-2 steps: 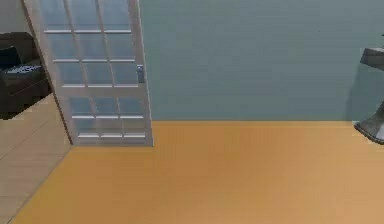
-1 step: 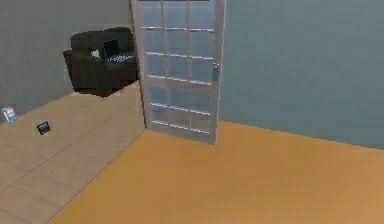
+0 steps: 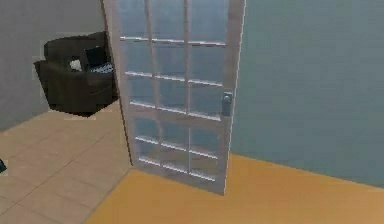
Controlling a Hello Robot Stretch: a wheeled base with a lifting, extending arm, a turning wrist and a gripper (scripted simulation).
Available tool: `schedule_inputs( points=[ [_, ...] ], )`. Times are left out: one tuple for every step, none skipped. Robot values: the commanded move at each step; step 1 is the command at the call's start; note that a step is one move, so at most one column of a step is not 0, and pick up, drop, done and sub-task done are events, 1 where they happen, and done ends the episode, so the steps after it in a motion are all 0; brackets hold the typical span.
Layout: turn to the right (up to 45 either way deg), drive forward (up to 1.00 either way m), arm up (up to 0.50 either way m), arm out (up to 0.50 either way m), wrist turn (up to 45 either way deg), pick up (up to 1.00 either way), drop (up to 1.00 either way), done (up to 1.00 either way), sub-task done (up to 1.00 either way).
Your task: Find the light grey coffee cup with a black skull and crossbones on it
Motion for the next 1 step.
schedule_inputs(
  points=[
    [-45.0,0.0,0.0,0.0,0.0,0.0,0.0,0.0,0.0]
  ],
)
